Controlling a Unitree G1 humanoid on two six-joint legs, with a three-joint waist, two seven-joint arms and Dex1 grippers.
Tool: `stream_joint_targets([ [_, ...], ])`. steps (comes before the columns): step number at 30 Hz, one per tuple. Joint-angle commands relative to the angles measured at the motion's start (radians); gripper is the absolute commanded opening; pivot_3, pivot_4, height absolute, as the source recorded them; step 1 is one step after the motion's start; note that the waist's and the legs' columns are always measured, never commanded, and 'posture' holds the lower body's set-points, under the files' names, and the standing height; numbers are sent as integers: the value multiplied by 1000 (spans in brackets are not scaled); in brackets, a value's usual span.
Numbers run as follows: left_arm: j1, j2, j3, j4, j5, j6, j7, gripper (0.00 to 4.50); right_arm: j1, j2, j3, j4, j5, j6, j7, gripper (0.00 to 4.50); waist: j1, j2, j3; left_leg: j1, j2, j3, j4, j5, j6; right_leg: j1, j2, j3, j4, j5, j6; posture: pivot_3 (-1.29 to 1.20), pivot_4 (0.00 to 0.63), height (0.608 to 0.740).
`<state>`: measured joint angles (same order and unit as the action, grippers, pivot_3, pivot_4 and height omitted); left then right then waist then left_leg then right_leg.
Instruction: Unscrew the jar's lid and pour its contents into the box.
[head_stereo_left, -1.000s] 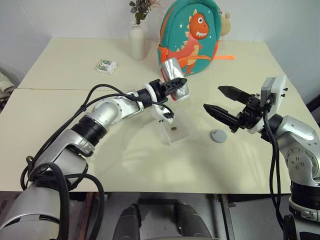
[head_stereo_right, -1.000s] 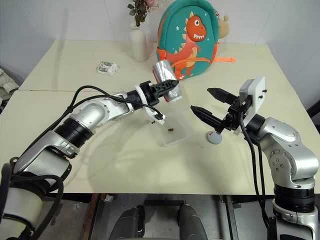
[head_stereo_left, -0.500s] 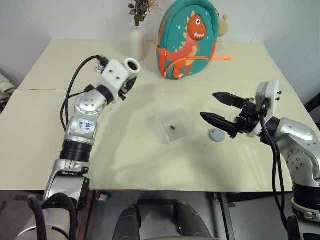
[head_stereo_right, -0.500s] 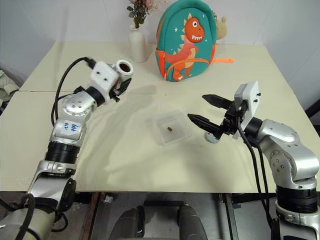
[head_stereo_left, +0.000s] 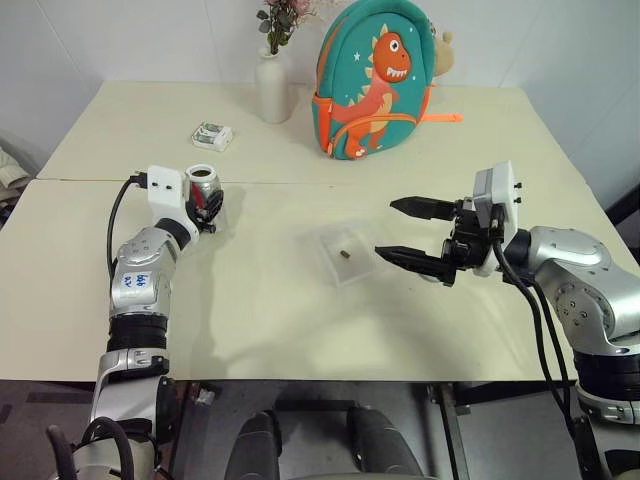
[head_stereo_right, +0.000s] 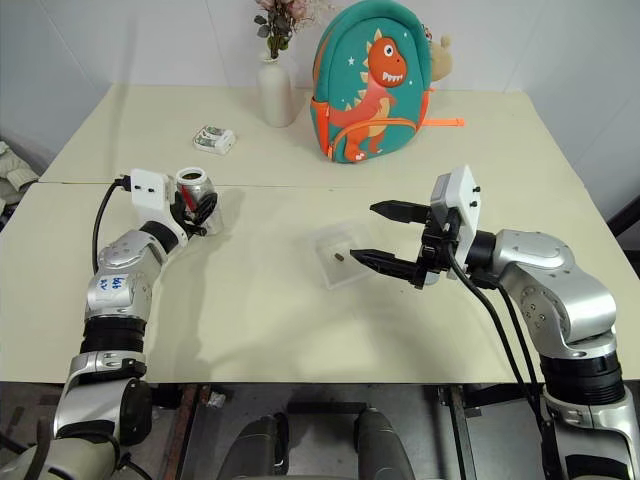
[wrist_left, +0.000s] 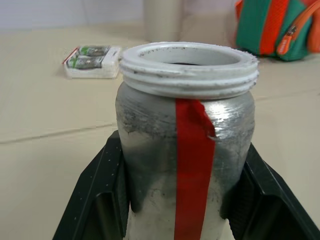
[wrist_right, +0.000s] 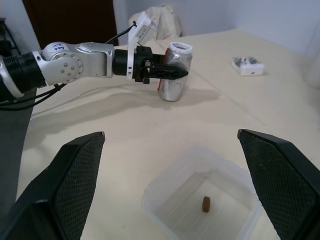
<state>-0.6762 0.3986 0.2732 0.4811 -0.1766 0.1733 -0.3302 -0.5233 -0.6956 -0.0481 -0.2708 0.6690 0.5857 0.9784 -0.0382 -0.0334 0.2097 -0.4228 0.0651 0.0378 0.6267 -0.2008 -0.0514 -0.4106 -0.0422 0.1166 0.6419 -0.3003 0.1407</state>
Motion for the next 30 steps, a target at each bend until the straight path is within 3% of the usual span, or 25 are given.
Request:
stream_joint_targets([
  [1, 32, -20, 29, -11, -42, -60, -3, 2004, -21, -12, -1, -16, -12, -32, 33, 4480, 0, 0, 0, 0, 0, 0, 0, 0, 0, 0, 0, 0, 0, 0, 0, 0, 150, 740],
  [7, 78, -8, 23, 9, -37, -103, -17, 2004, -35, 6, -2, 1, -27, -43, 39, 4480, -4, 0, 0, 1, 0, 0, -2, 0, 0, 0, 0, 0, -1, 0, 0, 0, 150, 740],
  [15, 123, 15, 36, -43, -55, -74, -20, 4475, -47, 27, 3, 10, -38, -49, 42, 4500, -16, 0, 0, 0, 0, 0, -3, 0, 0, 0, 0, 0, -3, 0, -1, 0, 150, 740],
  [26, 354, 127, 22, -406, -61, 56, -101, 4475, -19, 38, -12, 1, -43, -59, 39, 4500, -19, 0, 0, 1, 1, 0, -11, 0, 0, -2, 0, -1, -6, -1, -3, 0, 150, 740],
  [30, 435, 210, 45, -512, -54, 56, -148, 4475, -1, 27, -24, 0, -41, -62, 47, 4500, -19, 0, 0, 1, 1, 1, -12, 0, -1, -2, -1, -2, -8, -2, -4, 0, 150, 740],
])
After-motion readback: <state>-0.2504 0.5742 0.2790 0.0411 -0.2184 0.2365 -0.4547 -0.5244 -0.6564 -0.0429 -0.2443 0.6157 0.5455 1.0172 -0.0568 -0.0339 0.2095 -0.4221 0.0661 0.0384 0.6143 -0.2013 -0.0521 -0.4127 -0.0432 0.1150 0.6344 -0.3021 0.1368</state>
